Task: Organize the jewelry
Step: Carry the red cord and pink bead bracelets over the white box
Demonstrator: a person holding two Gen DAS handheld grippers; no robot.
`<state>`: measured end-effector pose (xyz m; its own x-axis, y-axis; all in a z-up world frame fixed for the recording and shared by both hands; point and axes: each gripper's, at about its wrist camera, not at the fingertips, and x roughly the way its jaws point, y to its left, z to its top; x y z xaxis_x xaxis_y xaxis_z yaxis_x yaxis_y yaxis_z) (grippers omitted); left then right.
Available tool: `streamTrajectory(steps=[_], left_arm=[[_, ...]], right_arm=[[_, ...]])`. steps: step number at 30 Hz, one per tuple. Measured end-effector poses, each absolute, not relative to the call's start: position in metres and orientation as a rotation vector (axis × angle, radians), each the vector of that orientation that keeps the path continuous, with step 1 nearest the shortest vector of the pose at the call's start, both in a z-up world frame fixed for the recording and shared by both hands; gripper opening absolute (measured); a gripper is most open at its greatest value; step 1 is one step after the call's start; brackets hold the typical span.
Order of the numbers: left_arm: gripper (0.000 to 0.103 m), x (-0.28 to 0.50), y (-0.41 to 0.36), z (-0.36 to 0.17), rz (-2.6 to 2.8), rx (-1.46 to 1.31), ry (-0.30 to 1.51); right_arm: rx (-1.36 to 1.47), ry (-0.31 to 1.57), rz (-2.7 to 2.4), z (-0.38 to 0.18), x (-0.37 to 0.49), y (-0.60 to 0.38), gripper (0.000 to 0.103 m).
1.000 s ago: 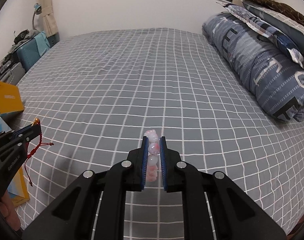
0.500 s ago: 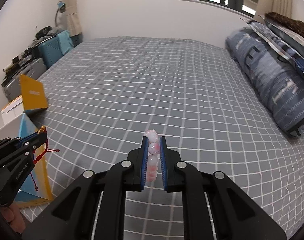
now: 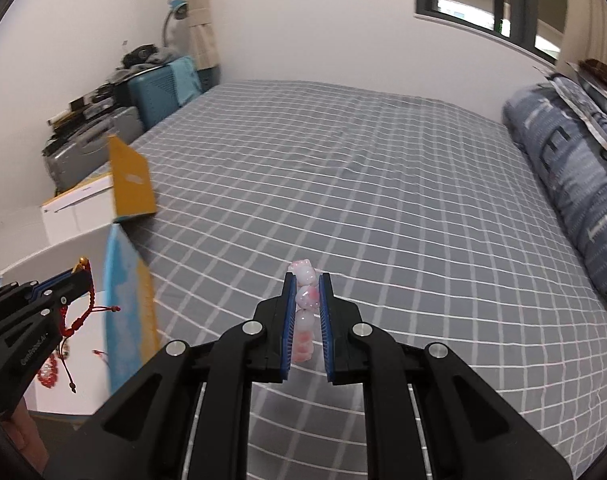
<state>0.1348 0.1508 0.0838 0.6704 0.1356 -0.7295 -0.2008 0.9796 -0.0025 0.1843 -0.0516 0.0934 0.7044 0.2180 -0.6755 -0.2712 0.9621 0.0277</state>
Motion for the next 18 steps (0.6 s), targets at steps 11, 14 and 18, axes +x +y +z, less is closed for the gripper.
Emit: streamTrajectory(steps=[11,14,18], left_arm=[[0.007,0.079,0.239,0.09,0.338,-0.145,0.803],[0.007,0.065,0.256,0.092,0.368,-0.164,0.8],[0.007,0.046,0.277,0.09,0.408,-0.187,0.802]], right_arm=[[-0.09,0.69,0.421,0.115,0.158,0.037,0.011],[-0.096,0.682,0.461,0.118,0.151,0.06,0.011],[-0.115,0.68,0.517,0.116,0.141,0.092,0.011]])
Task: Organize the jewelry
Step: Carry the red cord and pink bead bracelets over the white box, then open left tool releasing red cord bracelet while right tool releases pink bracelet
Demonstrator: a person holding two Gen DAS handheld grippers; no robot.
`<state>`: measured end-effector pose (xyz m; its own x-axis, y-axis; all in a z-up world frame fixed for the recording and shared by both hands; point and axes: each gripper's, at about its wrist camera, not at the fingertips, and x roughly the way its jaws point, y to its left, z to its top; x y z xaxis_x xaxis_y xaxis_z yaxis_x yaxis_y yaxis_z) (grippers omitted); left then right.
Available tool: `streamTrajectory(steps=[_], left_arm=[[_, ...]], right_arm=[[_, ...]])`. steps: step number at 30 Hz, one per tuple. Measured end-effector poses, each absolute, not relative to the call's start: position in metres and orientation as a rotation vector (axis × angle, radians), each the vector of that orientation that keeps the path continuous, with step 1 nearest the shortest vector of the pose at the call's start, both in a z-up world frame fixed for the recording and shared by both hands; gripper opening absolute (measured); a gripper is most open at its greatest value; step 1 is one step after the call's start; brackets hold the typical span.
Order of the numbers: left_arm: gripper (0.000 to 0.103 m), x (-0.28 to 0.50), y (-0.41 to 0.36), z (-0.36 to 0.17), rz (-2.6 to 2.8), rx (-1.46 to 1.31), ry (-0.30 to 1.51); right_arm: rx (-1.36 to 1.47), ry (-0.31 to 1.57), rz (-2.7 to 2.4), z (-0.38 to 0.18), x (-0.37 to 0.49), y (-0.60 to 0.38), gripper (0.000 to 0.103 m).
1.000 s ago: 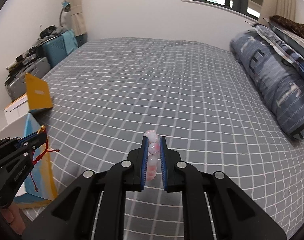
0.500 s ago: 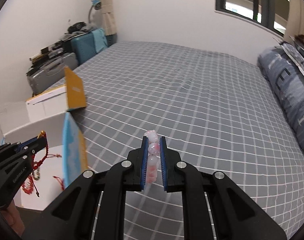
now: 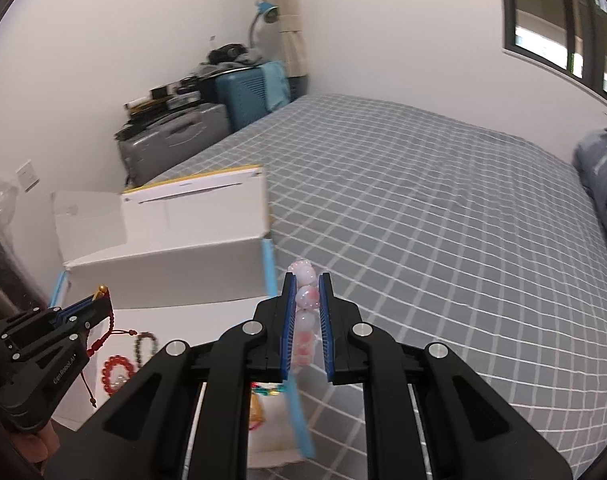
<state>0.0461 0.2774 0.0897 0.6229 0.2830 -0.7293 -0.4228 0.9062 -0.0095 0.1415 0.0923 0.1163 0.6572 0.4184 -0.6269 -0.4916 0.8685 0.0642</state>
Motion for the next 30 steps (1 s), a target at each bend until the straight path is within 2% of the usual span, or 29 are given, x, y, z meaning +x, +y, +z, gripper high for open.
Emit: streamTrajectory(steps=[13,30], left_arm=[[0.007,0.04,0.333,0.045,0.483,-0.261,0.903],[0.008,0.052,0.351,0.022,0.499,-0.289,0.999]], right_arm=[[-0.239,0.753,0.614,0.075,0.131,0.167,0.011],[-0.322,0.915,0.587,0.023,0.145,0.187,0.012]])
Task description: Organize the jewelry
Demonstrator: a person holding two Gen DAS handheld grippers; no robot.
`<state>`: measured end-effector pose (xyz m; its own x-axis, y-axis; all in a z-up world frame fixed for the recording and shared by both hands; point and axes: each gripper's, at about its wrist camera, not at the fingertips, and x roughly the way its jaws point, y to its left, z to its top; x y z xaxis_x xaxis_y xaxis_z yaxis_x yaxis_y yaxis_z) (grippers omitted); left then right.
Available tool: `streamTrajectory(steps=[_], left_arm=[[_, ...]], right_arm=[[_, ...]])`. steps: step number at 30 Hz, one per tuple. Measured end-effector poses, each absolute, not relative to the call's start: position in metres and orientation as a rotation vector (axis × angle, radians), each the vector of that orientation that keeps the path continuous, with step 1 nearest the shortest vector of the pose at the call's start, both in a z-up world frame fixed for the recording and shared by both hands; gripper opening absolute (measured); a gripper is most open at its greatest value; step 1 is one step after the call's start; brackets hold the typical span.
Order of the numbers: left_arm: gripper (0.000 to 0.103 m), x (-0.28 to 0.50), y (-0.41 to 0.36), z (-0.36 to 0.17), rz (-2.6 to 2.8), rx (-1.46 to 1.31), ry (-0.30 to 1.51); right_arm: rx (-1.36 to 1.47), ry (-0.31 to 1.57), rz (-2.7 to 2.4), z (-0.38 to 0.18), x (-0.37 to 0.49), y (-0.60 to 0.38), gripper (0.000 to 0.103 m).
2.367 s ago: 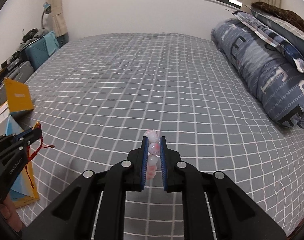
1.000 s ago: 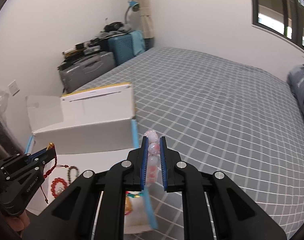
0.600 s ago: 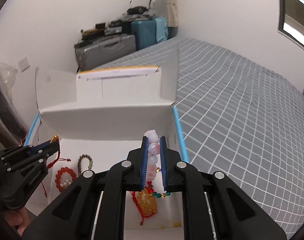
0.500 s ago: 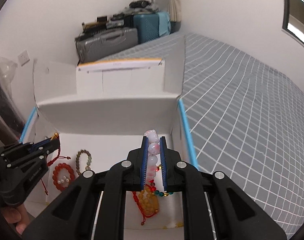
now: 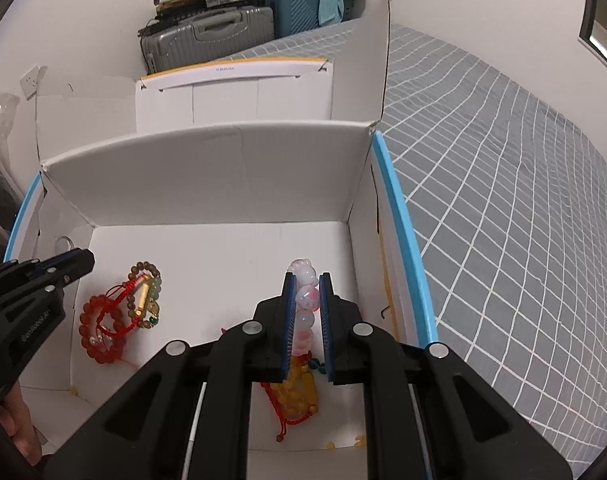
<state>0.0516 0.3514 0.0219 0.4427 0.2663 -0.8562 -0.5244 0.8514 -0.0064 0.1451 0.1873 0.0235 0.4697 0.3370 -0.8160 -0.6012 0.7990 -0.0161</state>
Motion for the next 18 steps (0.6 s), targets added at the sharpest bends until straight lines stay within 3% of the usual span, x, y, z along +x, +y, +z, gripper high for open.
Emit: streamTrajectory(steps=[2,3,4,6,8,13,18], left_arm=[[0.011,0.051,0.351,0.025,0.503,-0.289,0.995],[0.017,0.049,0.349,0.027,0.503,-0.287,0.991],[0.032,0.046,0.349,0.031,0.502,-0.288,0.979],[0.047,0.04,0.345,0.04,0.517,-0.276,0.945],[0.05,0.034,0.341,0.047,0.526,-0.266,0.923],[0.074,0.012,0.332,0.066,0.555,-0.25,0.853],[0.091,-0.015,0.324,0.079,0.584,-0.237,0.784]], right_arm=[[-0.321,0.915,0.584,0.023,0.144,0.188,0.013],[-0.321,0.914,0.585,0.023,0.144,0.189,0.013],[-0.318,0.906,0.589,0.025,0.143,0.188,0.02],[-0.301,0.881,0.597,0.033,0.138,0.185,0.035],[-0.285,0.858,0.606,0.041,0.134,0.182,0.046],[-0.256,0.781,0.628,0.067,0.115,0.171,0.071],[-0.243,0.718,0.644,0.088,0.091,0.158,0.088]])
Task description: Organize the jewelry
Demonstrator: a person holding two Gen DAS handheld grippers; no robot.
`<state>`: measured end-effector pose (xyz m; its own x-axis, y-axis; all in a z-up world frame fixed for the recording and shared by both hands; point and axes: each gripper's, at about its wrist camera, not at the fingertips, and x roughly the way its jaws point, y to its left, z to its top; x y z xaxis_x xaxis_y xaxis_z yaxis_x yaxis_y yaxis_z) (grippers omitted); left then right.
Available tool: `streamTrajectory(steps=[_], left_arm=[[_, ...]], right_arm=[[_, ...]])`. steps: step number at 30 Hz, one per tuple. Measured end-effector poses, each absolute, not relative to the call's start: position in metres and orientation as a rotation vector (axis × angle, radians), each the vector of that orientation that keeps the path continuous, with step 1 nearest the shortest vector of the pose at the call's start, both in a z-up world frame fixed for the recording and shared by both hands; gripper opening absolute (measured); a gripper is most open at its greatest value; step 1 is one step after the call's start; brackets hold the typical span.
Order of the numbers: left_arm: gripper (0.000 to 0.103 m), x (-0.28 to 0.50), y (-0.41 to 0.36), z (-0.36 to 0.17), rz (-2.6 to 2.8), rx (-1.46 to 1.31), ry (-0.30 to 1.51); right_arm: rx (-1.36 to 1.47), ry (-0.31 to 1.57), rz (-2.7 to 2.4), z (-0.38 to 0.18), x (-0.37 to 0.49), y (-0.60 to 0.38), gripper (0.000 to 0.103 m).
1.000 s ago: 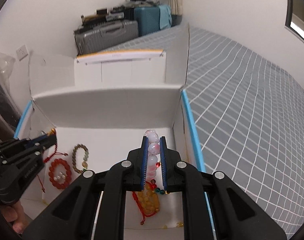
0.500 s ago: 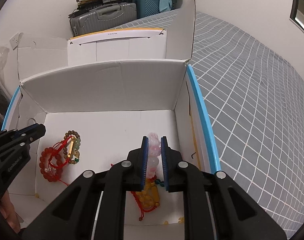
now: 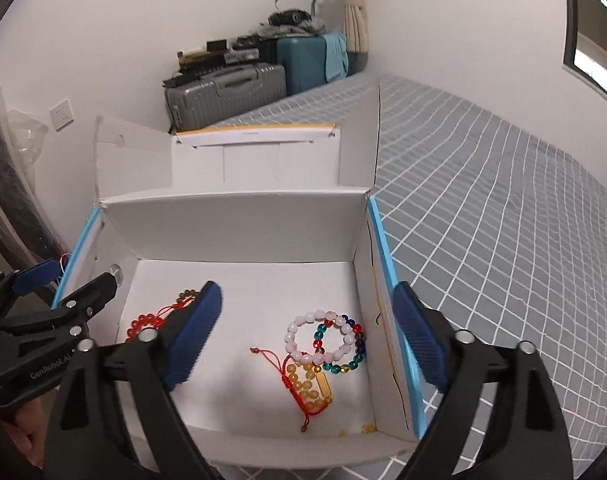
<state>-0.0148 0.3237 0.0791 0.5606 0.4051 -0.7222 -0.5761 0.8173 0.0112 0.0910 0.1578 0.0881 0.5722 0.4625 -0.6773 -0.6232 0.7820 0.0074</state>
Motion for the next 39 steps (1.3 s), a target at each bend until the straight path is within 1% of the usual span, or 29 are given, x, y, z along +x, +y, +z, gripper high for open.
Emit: streamTrajectory(steps=[1,3,5,13,19,25,39], left_arm=[[0.094,-0.02,0.322,0.081,0.588,-0.235,0.776],[0.096,-0.032,0.317,0.084,0.599,-0.228,0.758],[0.097,-0.043,0.311,0.085,0.604,-0.22,0.743],[0.097,-0.083,0.288,0.076,0.569,-0.233,0.714],[0.097,-0.108,0.269,0.067,0.589,-0.2,0.696],[0.097,-0.115,0.262,0.058,0.582,-0.188,0.705],[0.097,-0.113,0.267,0.056,0.564,-0.22,0.699]], right_arm=[[-0.243,0.708,0.645,0.09,0.087,0.155,0.092],[-0.235,0.686,0.644,0.092,0.076,0.146,0.095],[-0.227,0.682,0.646,0.089,0.068,0.137,0.095],[-0.209,0.624,0.612,0.085,0.032,0.105,0.095],[-0.196,0.642,0.619,0.077,0.009,0.093,0.095],[-0.231,0.661,0.629,0.064,-0.006,0.097,0.095],[-0.212,0.685,0.629,0.058,0.001,0.095,0.095]])
